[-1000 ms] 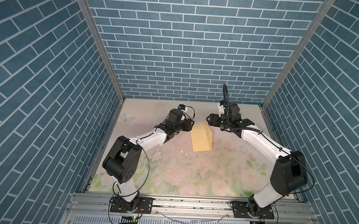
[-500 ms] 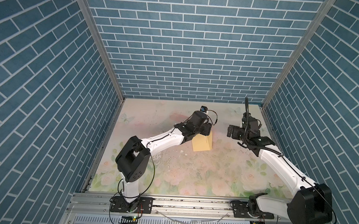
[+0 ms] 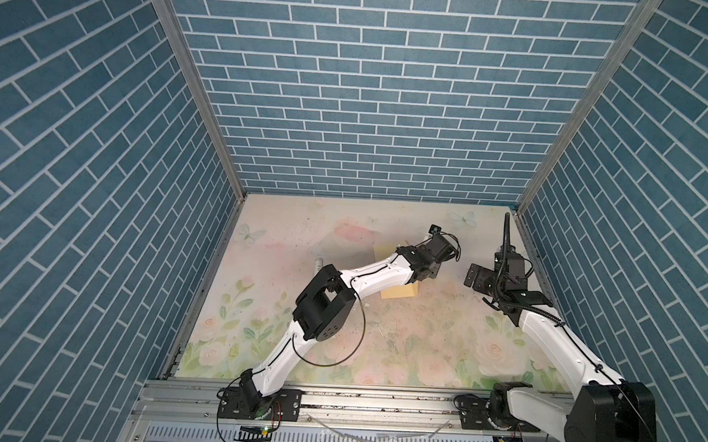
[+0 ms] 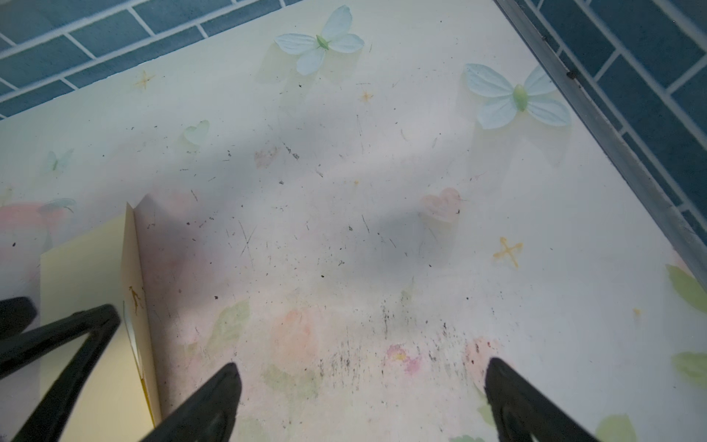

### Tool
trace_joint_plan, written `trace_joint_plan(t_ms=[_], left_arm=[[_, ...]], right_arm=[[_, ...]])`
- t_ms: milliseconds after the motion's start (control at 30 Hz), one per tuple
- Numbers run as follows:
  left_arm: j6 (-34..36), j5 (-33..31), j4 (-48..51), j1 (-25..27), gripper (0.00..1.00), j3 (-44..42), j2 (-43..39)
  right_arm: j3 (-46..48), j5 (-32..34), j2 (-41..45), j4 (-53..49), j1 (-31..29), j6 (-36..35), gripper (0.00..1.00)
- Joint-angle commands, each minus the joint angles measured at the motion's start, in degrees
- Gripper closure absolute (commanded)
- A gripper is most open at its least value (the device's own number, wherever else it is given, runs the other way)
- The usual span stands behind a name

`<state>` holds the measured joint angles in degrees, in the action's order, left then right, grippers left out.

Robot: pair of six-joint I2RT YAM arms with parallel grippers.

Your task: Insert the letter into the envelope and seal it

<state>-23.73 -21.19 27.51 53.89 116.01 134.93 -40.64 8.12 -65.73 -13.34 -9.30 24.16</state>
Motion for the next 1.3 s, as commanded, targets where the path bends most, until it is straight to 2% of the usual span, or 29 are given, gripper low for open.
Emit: trace_joint_plan(t_ms=[0,200,433,533,600,700,867,1067,1267], left_arm=[[-1.3,-5.0,8.3,0.1,0.41,5.1,4.3],[-0.7,-5.2,9.5,0.1,0.5,9.5,9.4],[2.2,-4.4,7.7,-0.3,0.87,9.3,10.4],[6.4,-3.0,5.7,-0.4,1.0,7.3,8.9],[9.8,-2.0,3.3,-0.4,1.0,4.8,6.6],[18.0,1.4,-4.5,-0.4,1.0,-3.4,0.4],[38.2,8.0,-18.4,-0.4,1.0,-20.2,-12.7],[59.7,14.5,-26.7,-0.4,1.0,-36.1,-24.8],[72.9,17.2,-42.8,-0.5,1.0,-52.3,-31.2]], right_arm=[[1.5,-2.0,1.3,2.1,0.6,1.2,0.01],[1.8,-3.6,0.3,3.0,1.1,1.1,0.01],[1.5,-5.3,-1.0,3.3,1.3,1.2,0.02],[1.3,-6.0,-1.4,3.6,1.3,1.2,0.03],[1.1,-6.8,-1.6,3.8,1.3,1.1,0.04],[0.7,-7.9,-1.8,3.7,1.2,1.0,0.04],[-0.1,-9.2,-1.3,3.0,1.2,0.0,0.04],[-0.7,-9.6,-1.2,2.7,1.3,-0.4,0.04],[-1.0,-11.0,-1.1,2.2,1.3,-0.2,0.05]])
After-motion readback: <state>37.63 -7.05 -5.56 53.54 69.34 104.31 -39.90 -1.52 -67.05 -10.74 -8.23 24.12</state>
